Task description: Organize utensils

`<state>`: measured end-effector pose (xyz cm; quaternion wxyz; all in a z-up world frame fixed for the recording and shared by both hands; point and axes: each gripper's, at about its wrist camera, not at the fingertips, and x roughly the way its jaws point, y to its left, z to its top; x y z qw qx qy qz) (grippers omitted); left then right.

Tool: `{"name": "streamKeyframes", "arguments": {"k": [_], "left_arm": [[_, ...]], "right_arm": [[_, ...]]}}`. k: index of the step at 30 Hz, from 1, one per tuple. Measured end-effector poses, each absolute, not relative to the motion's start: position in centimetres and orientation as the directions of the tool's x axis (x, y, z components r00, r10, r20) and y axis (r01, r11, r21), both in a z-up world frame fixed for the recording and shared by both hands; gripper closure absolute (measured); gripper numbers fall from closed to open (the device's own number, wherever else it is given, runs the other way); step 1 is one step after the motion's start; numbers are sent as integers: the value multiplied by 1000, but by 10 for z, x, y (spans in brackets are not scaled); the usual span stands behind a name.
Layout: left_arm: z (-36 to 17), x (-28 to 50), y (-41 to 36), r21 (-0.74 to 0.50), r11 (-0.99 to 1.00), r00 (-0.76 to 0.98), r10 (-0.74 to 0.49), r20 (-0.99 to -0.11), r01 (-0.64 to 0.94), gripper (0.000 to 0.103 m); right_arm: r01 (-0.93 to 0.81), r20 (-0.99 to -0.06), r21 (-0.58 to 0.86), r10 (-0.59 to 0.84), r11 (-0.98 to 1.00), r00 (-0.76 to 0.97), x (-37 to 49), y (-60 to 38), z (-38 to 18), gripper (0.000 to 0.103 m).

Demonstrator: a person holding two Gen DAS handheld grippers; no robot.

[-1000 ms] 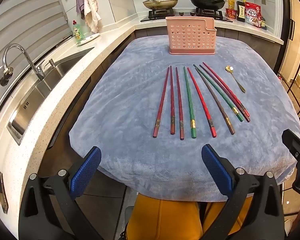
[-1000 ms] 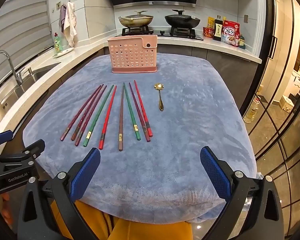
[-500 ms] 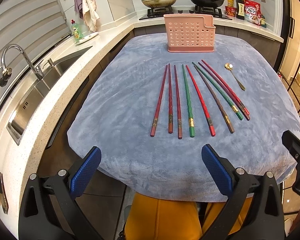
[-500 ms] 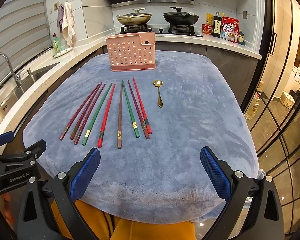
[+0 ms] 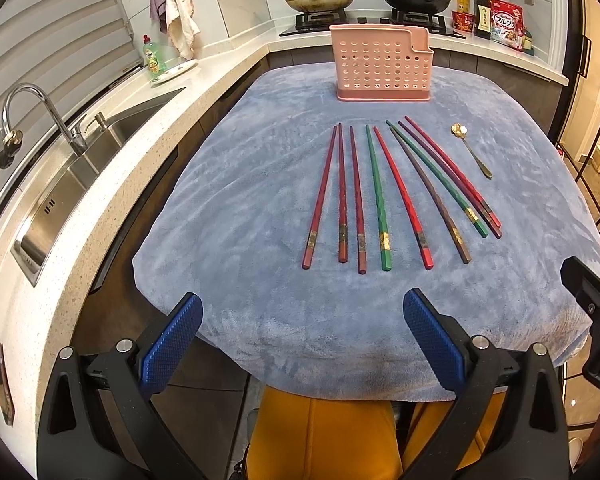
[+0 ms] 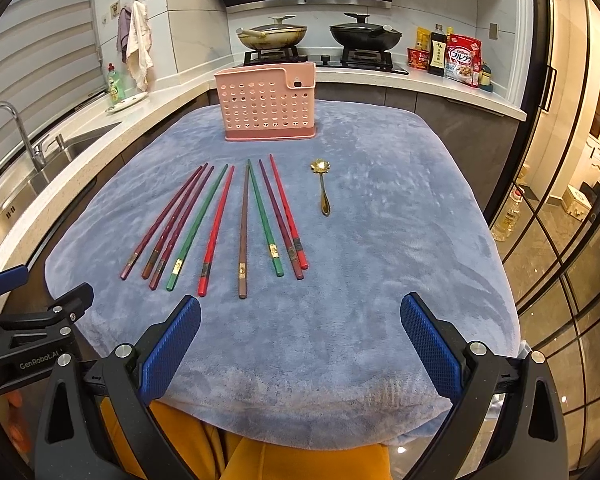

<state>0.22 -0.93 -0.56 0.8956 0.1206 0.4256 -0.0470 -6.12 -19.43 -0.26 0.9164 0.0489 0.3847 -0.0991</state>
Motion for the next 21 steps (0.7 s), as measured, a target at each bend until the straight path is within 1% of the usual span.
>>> {"name": "streamKeyframes", "arguments": {"k": [21], "left_arm": [[-8,9,-8,169,965,620,9,-785,200,7]], "right_arm": [[224,-716,-2,-158,975,680,-53,-193,-3,7]]}}
